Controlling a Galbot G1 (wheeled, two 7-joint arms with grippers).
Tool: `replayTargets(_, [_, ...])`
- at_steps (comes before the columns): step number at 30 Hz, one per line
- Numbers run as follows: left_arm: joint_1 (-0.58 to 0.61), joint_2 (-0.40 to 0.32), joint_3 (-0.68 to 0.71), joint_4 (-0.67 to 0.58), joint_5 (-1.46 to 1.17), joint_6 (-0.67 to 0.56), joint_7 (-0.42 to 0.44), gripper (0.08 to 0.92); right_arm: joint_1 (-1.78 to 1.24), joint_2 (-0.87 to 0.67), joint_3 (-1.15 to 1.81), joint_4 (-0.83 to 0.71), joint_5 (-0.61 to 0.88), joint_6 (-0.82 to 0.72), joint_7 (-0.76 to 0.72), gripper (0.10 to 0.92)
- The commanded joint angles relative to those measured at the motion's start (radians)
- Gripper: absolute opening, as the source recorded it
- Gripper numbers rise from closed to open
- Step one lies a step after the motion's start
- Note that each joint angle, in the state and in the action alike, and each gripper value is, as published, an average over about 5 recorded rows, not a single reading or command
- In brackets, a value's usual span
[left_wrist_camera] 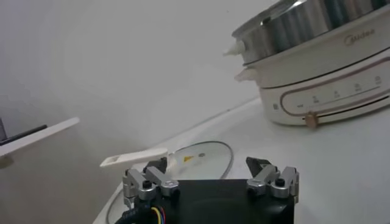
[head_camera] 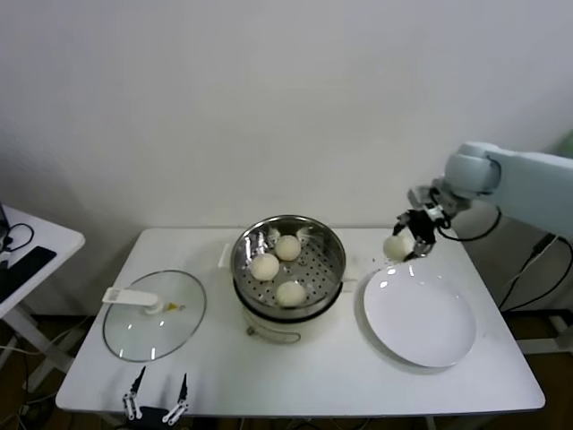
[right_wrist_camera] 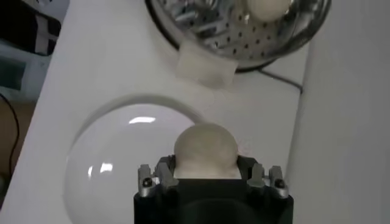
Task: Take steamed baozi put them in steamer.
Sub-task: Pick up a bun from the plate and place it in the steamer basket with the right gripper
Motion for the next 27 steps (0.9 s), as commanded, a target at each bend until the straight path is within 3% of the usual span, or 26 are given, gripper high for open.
replayTargets(1, [0.005, -0.023, 0.004, -0.008, -0.001, -0.001, 0.001, 0.823, 0.178, 0.163, -0.045, 0.098, 0.195, -0.084, 0.012, 0.674])
replayTargets(27, [0.002, -0.018, -0.007, 0.004, -0.002, -0.009, 0.000, 0.823, -0.257, 0.300, 0.175, -0.065, 0.017, -0.141, 0.125, 0.704])
